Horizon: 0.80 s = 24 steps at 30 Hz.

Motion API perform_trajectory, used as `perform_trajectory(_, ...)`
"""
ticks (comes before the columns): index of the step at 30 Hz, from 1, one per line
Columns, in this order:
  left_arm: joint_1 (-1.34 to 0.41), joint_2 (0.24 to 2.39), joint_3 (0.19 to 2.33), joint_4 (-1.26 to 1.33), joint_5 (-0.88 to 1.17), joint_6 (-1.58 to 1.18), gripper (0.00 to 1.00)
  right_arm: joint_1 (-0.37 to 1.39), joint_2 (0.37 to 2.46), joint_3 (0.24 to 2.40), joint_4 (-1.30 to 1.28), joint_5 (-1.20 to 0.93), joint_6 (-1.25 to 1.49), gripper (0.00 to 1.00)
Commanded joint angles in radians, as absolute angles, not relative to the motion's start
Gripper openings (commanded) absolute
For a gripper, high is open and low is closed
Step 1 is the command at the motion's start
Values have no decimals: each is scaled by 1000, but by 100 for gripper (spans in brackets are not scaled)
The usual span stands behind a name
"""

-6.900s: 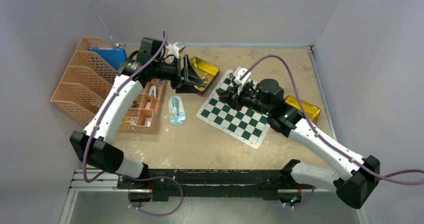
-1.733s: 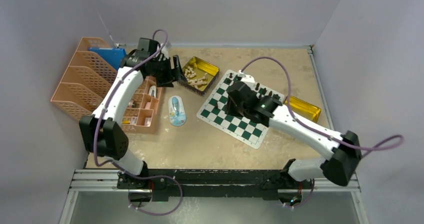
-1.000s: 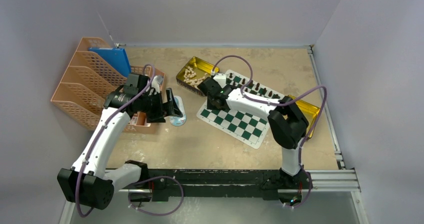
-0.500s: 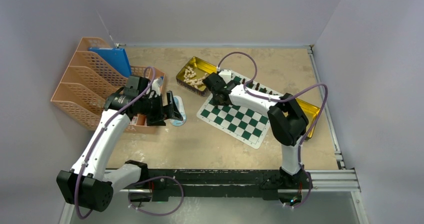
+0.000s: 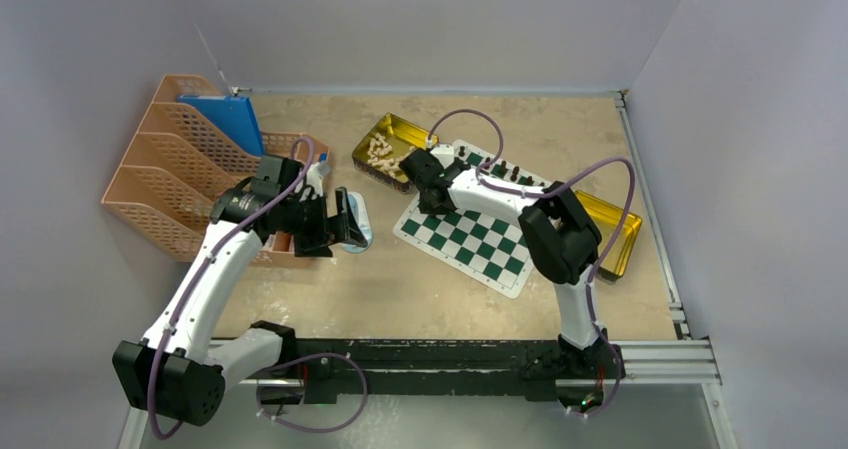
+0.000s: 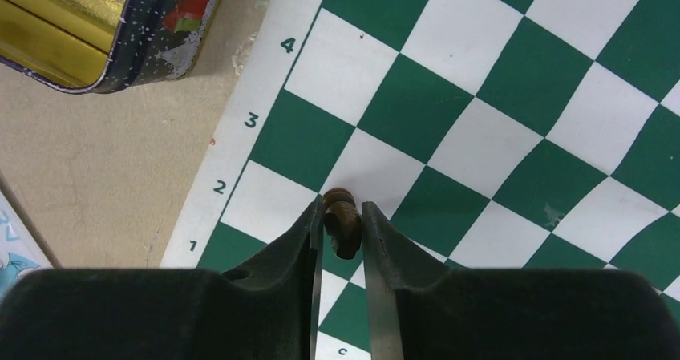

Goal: Set up the chess pieces on the board
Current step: Pick up the chess piece from the chessboard, then place the chess piece on the chessboard.

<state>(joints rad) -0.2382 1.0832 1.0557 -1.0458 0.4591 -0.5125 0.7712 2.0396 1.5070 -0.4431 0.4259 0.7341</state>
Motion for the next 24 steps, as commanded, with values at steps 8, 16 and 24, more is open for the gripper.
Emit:
perform_trajectory(8,-247,1053,1054,-1046,443,-490,87,771,2000,1610,-516,454,674,8)
perform_trajectory(16,-250,1052,1047,-1036,456,-495,87,687,2025,1826,-634,408,561,6)
perform_trajectory(24,-250,1063,1049,-1023,490,-529,87,510,2058,1945,-658,361,479,6)
